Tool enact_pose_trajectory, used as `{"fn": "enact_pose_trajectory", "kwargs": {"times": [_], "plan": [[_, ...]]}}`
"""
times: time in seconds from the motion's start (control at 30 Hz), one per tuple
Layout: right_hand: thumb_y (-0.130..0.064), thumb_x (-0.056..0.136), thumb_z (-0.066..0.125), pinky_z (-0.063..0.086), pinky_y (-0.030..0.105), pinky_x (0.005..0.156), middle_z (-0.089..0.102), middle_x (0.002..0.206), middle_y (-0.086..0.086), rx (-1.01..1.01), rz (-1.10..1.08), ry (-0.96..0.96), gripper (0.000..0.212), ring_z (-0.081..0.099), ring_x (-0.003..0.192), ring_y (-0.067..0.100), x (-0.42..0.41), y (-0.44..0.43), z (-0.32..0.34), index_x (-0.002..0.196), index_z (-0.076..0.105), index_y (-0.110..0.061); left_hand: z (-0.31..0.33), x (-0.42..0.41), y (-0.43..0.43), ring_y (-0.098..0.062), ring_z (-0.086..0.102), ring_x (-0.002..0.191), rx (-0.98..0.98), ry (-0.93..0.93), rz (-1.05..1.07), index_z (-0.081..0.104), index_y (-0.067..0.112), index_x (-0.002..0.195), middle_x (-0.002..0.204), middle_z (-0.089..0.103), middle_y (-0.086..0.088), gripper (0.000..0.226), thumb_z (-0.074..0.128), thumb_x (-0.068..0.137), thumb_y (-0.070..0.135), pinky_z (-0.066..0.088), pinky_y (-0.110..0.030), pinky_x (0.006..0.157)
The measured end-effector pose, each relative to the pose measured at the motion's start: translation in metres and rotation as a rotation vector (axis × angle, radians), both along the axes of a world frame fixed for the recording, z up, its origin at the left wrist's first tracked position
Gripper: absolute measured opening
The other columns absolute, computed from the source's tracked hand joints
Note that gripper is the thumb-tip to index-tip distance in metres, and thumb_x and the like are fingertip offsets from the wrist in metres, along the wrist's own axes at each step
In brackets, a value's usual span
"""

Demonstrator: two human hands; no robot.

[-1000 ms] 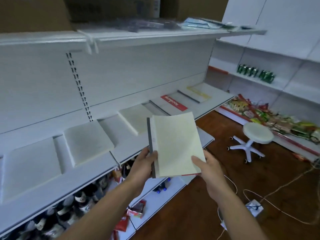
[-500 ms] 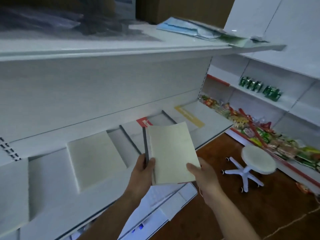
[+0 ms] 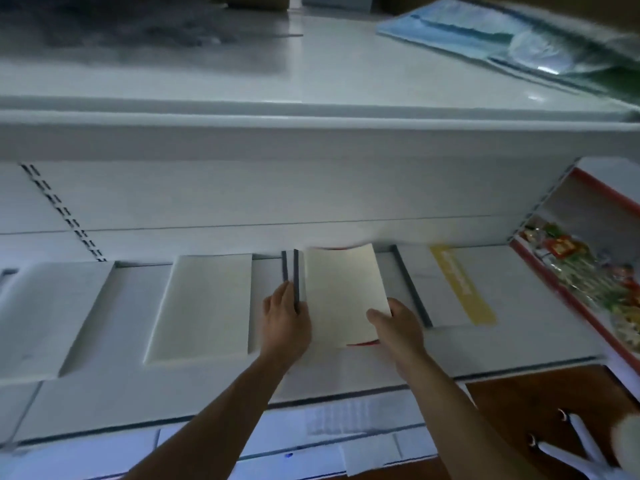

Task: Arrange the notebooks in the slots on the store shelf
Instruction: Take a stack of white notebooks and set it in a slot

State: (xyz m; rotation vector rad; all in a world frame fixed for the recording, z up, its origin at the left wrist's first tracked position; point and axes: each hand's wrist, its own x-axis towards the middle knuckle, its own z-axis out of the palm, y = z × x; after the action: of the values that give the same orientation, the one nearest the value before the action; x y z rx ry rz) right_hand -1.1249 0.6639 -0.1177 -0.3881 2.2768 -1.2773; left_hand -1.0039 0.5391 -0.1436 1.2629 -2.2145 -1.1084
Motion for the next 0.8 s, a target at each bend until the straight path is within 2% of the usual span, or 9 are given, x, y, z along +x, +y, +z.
{"fn": "enact_pose_trajectory", "kwargs": {"times": [0.1,0.2,0.27,0.33,0.43,0.5,0.63,0.7,0.8], "plan": [[-0.016,0.089,0.054,0.042,0.022,0.057,0.062,0.086,-0.011,-0.009,0.060,0.043,0.013,0.056,0.075,0.004,-0.014,0.000,-0.004,0.094,0.057,-0.027,0.003,-0.005,-0.001,-0.033,0.052,0.091,-0.015,0.013,0.070,0.053,0.009,0.096,0.100,0.057,-0.010,0.018,0.044,0.083,0.000,0.046,-0.039,0.079],[-0.014,0.089,0.054,0.042,0.021,0.059,0.062,0.089,-0.013,-0.033,0.106,0.054,0.022,0.057,0.079,0.003,-0.021,0.004,-0.009,0.107,0.060,-0.025,0.001,0.001,0.008,-0.019,0.050,0.071,-0.026,0.075,0.088,0.053,0.013,0.086,0.079,0.054,0.000,0.024,0.043,0.082,-0.008,0.037,-0.013,0.058],[-0.014,0.088,0.054,0.042,0.021,0.061,0.065,0.097,-0.009,-0.040,0.131,0.075,0.030,0.059,0.082,0.006,-0.022,0.004,-0.012,0.115,0.060,-0.024,-0.001,0.001,0.011,-0.018,0.047,0.064,0.006,0.113,0.103,0.054,0.012,0.087,0.072,0.052,-0.001,0.026,0.041,0.082,-0.010,0.033,-0.014,0.050],[-0.015,0.086,0.056,0.044,0.023,0.068,0.066,0.103,-0.010,-0.036,0.168,0.094,0.036,0.061,0.087,0.010,-0.021,0.003,-0.013,0.120,0.058,-0.027,-0.002,0.001,0.011,-0.021,0.051,0.066,0.033,0.106,0.128,0.058,0.012,0.096,0.075,0.056,-0.006,0.029,0.039,0.085,-0.007,0.034,-0.020,0.051],[-0.015,0.084,0.058,0.044,0.023,0.068,0.064,0.099,-0.012,-0.022,0.196,0.108,0.038,0.059,0.084,0.008,-0.019,-0.001,-0.013,0.119,0.058,-0.031,0.003,0.002,0.012,-0.023,0.061,0.086,0.066,0.085,0.148,0.058,0.017,0.124,0.099,0.065,-0.002,0.043,0.038,0.092,-0.003,0.047,-0.020,0.065],[-0.014,0.083,0.059,0.045,0.021,0.062,0.064,0.095,-0.012,-0.028,0.181,0.101,0.033,0.058,0.079,0.002,-0.020,-0.002,-0.012,0.112,0.060,-0.030,0.007,0.004,0.014,-0.018,0.057,0.075,0.034,0.099,0.129,0.061,0.017,0.116,0.087,0.061,0.004,0.041,0.036,0.092,-0.005,0.039,-0.010,0.055],[-0.013,0.081,0.061,0.049,0.025,0.066,0.068,0.096,-0.009,-0.023,0.159,0.066,0.029,0.061,0.081,0.004,-0.021,-0.003,-0.012,0.106,0.061,-0.028,0.010,0.003,0.013,-0.007,0.034,0.051,-0.041,0.099,0.081,0.049,0.012,0.079,0.059,0.040,0.008,0.030,0.032,0.086,-0.012,0.027,-0.013,0.042],[-0.014,0.082,0.061,0.049,0.025,0.065,0.067,0.097,-0.008,-0.017,0.150,0.054,0.029,0.061,0.081,0.006,-0.020,-0.004,-0.009,0.108,0.061,-0.027,0.007,0.004,0.010,-0.006,0.035,0.052,-0.046,0.096,0.066,0.048,0.012,0.077,0.060,0.042,0.005,0.030,0.033,0.083,-0.012,0.027,-0.014,0.043],[-0.007,0.087,0.056,0.041,0.014,0.047,0.064,0.092,-0.009,-0.064,0.113,-0.026,0.024,0.056,0.077,0.003,-0.018,-0.004,-0.002,0.103,0.058,-0.025,0.008,0.007,0.006,-0.014,0.050,0.066,0.027,0.099,0.060,0.059,0.013,0.092,0.075,0.057,0.002,0.031,0.037,0.087,-0.008,0.032,-0.012,0.050]]}}
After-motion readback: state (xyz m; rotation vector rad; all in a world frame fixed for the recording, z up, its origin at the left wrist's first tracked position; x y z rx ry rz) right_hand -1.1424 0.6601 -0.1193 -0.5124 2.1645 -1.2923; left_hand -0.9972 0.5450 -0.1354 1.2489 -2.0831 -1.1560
